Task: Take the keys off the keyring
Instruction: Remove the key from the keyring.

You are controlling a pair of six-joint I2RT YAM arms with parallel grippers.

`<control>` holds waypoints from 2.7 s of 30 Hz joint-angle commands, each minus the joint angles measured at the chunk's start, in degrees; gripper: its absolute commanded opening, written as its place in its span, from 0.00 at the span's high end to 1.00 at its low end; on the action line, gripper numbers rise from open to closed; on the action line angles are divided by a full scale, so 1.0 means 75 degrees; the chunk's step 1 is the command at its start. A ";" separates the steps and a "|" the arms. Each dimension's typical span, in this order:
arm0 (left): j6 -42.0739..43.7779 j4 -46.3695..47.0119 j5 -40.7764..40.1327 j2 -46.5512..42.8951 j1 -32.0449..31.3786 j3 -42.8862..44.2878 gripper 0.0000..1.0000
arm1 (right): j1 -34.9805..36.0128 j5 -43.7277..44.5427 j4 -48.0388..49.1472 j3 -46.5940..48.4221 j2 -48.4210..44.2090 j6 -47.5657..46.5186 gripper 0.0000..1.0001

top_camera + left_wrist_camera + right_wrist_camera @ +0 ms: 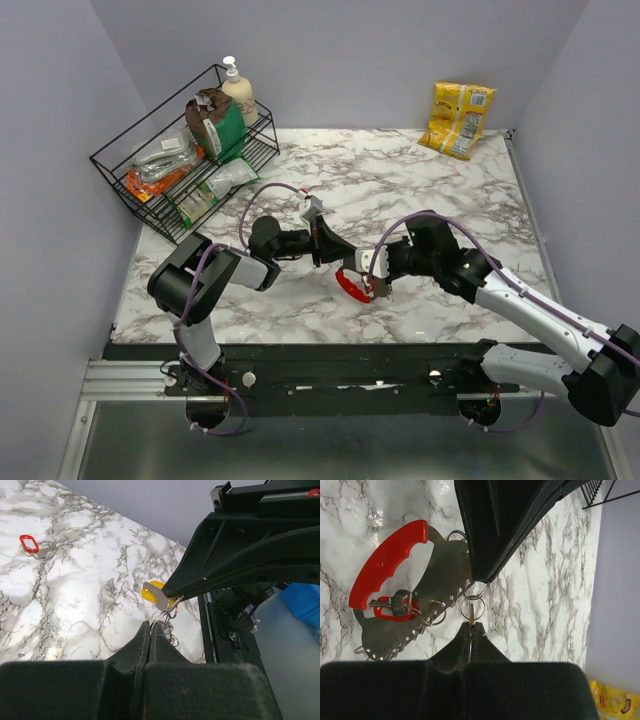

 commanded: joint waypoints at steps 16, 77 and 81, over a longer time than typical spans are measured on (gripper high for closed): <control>0.0227 0.2060 -0.0412 -0.0392 0.0296 -0.0175 1.00 | -0.0058 0.0019 -0.1675 0.0427 0.0361 -0.0262 0.99; -0.0183 0.2388 -0.0236 -0.0158 0.0378 -0.0093 0.57 | 0.0352 0.0453 -0.1335 0.0450 0.0350 -0.0168 0.99; -0.0207 0.2469 -0.0166 -0.0146 0.0378 -0.0093 0.55 | 0.0352 0.0103 -0.1417 0.0532 0.0373 -0.0145 0.99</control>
